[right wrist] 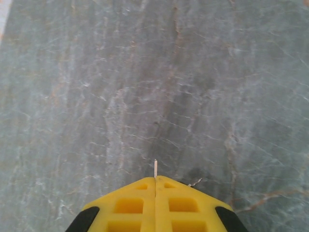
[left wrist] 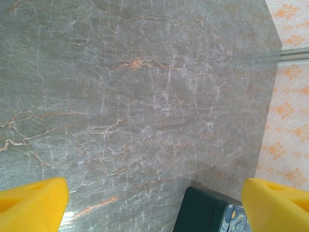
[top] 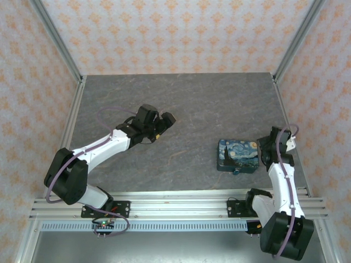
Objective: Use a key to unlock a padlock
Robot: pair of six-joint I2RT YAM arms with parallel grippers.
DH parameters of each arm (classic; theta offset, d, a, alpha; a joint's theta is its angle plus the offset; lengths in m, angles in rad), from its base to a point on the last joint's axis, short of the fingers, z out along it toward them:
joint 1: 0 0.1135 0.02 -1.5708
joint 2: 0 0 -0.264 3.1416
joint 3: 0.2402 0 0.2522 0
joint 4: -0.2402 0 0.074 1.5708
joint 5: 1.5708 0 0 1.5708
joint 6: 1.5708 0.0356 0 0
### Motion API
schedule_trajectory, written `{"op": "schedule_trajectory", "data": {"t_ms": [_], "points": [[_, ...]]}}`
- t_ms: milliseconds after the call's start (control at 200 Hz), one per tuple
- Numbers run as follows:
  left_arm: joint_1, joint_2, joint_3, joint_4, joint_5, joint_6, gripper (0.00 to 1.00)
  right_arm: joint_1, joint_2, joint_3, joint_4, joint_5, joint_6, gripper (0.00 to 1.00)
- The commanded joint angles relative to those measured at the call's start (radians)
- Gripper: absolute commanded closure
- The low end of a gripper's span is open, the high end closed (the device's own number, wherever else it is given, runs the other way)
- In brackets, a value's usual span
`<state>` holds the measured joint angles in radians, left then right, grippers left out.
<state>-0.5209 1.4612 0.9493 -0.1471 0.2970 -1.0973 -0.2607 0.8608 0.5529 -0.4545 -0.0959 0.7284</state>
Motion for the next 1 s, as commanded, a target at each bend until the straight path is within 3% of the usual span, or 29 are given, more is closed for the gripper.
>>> {"op": "schedule_trajectory", "data": {"t_ms": [0, 170, 265, 450, 666, 851, 996], "points": [[0.002, 0.007, 0.025, 0.009, 0.014, 0.022, 0.08, -0.004, -0.015, -0.031, -0.067, 0.022, -0.011, 1.00], [0.001, 0.010, 0.022, 0.013, 0.040, 0.017, 0.08, 0.005, -0.034, -0.140, -0.012, -0.111, 0.035, 1.00], [-0.004, 0.010, 0.016, 0.011, 0.061, 0.017, 0.07, 0.059, -0.062, -0.188, 0.007, -0.149, 0.089, 1.00], [-0.041, 0.001, -0.026, 0.019, 0.078, 0.010, 0.07, 0.262, -0.113, -0.230, 0.061, -0.108, 0.247, 1.00], [-0.117, -0.024, -0.140, 0.065, 0.059, -0.049, 0.07, 0.503, -0.044, -0.226, 0.187, -0.023, 0.384, 1.00], [-0.221, -0.074, -0.285, 0.192, 0.004, -0.171, 0.06, 0.611, 0.050, -0.209, 0.252, 0.016, 0.406, 1.00], [-0.302, -0.067, -0.282, 0.275, -0.032, -0.223, 0.06, 0.646, 0.079, -0.208, 0.278, 0.032, 0.416, 1.00]]}}
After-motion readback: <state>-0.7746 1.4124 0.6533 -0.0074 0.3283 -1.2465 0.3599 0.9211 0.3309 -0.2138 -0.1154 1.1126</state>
